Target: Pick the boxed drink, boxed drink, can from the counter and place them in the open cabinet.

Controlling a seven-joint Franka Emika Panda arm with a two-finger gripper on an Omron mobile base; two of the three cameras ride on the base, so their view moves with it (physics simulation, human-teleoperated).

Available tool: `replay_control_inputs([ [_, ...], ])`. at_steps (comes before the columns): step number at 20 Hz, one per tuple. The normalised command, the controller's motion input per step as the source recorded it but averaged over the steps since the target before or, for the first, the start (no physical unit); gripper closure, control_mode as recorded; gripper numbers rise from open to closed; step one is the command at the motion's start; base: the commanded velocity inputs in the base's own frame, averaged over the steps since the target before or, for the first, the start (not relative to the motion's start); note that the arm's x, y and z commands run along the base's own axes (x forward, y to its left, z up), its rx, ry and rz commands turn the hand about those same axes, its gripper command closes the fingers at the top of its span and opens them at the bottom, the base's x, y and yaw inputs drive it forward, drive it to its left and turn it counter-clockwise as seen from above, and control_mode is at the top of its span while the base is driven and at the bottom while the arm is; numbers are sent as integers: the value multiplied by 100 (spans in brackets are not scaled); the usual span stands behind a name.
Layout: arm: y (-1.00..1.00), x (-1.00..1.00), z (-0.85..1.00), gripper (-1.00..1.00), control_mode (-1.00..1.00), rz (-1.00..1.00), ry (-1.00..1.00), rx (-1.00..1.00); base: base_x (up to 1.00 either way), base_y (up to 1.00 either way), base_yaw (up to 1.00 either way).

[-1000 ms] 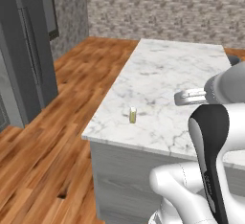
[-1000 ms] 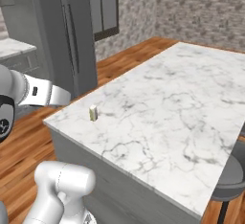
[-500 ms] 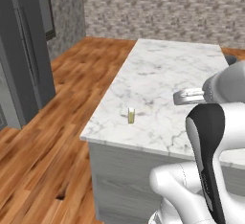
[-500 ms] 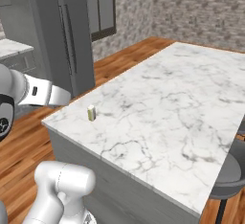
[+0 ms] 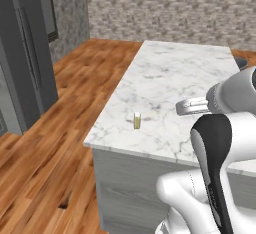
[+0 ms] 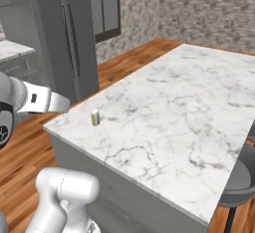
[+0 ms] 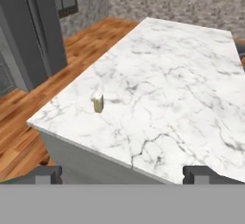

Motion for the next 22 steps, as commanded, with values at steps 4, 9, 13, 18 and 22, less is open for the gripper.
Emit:
replay_control_inputs([
  [4, 5, 12, -18, -100, -100, 4, 0, 0, 0, 0, 0],
  [9, 4, 32, -7, -100, -100, 1, 4, 2, 0, 0, 0],
  [13, 6, 56, 0, -100, -100, 0, 13, 11, 0, 0, 0],
  [18, 5, 58, -2, -100, -100, 0, 14, 14, 0, 0, 0],
  [22, 18, 41, -27, -100, -100, 0, 4, 1, 0, 0, 0],
])
